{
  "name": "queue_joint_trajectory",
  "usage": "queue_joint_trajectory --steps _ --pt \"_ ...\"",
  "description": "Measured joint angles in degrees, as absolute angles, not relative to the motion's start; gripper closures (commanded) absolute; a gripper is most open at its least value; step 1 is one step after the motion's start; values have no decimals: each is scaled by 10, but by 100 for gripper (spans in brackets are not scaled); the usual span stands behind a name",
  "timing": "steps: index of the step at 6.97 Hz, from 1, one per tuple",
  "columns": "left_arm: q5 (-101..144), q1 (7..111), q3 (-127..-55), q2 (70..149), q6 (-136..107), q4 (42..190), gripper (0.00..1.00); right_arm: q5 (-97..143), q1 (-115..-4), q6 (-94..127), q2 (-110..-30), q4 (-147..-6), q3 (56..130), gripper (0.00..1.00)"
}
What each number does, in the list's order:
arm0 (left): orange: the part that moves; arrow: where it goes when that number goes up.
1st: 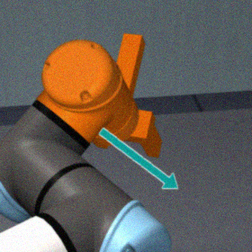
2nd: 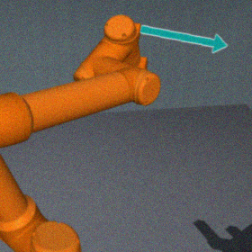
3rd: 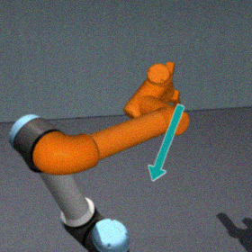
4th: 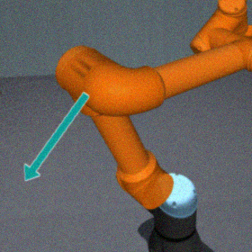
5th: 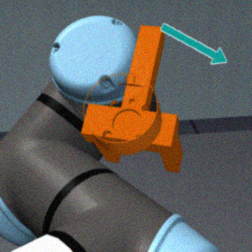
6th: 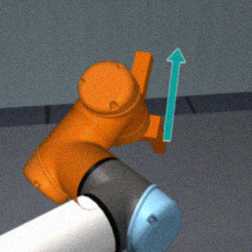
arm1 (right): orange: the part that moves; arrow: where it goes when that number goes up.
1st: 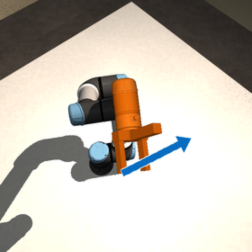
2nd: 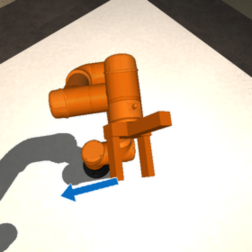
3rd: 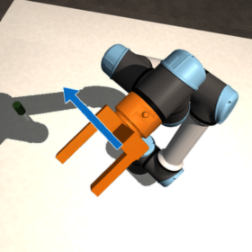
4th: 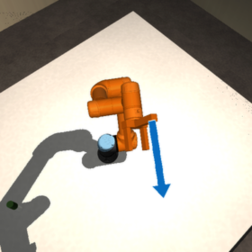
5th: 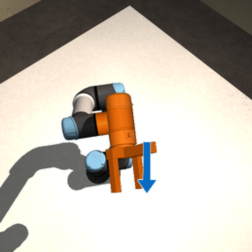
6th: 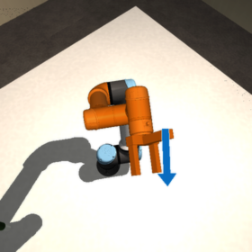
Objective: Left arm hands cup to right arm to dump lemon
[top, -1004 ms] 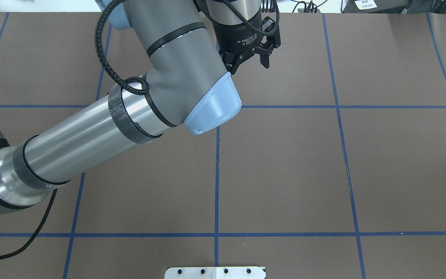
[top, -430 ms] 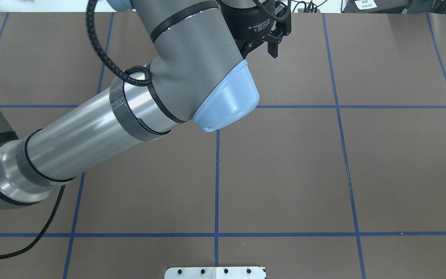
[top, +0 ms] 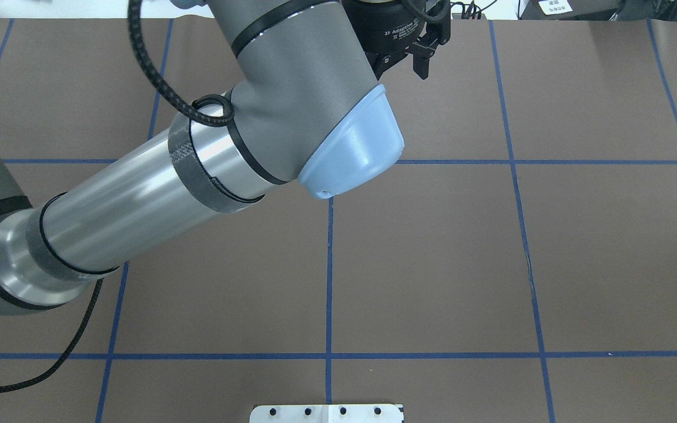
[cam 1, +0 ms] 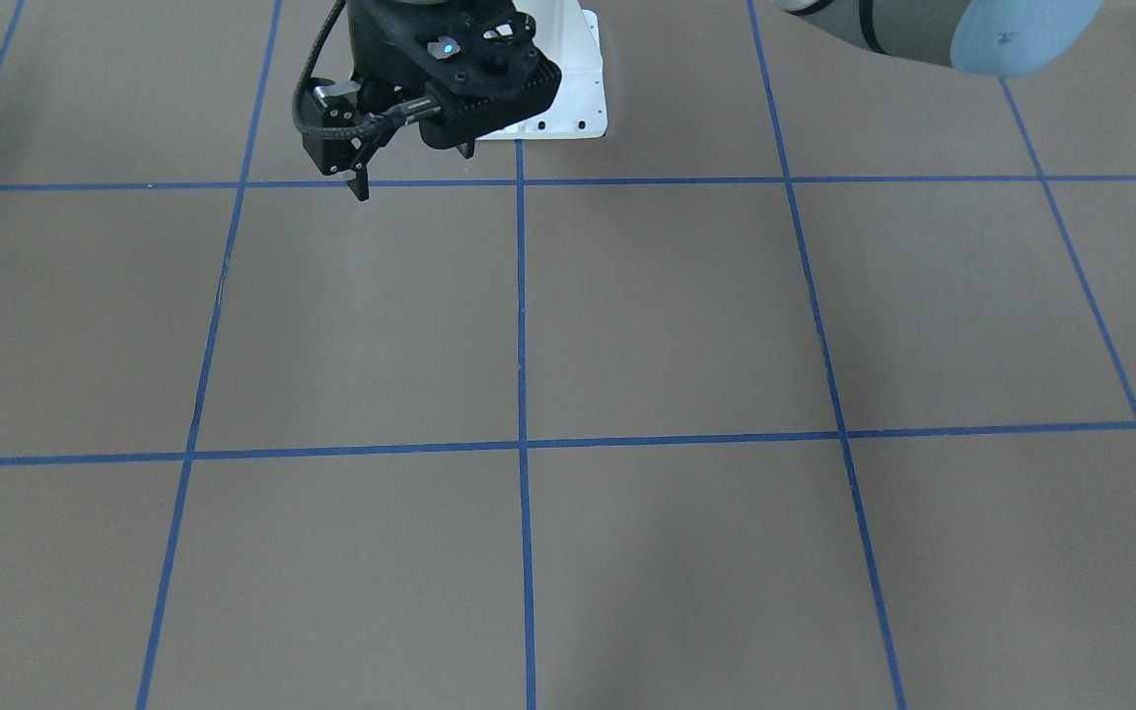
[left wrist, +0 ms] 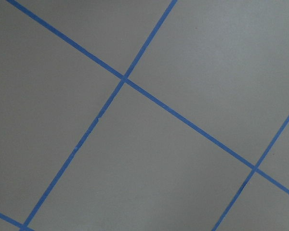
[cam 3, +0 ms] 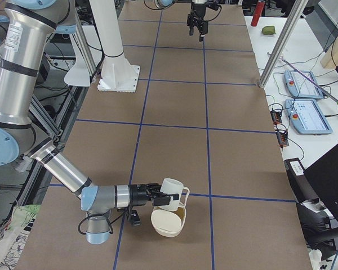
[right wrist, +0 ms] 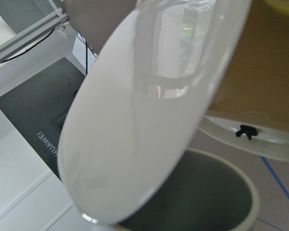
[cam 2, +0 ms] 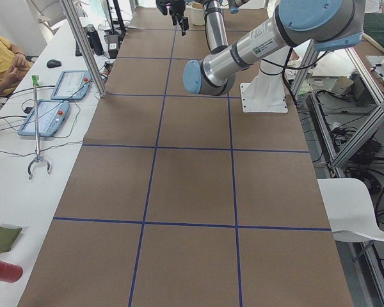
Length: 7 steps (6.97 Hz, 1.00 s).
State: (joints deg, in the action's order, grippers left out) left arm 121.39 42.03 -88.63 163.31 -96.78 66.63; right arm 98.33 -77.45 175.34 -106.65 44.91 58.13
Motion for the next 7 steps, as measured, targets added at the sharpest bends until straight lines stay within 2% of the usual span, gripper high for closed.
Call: queue_joint_trajectory --steps 4,7 --pt "1203 416 -886 1632 -967 666 0 993 -778 1768 -1067 478 598 79" --pt "1202 415 -887 1631 -967 667 0 1008 -776 1711 -1063 433 660 79"
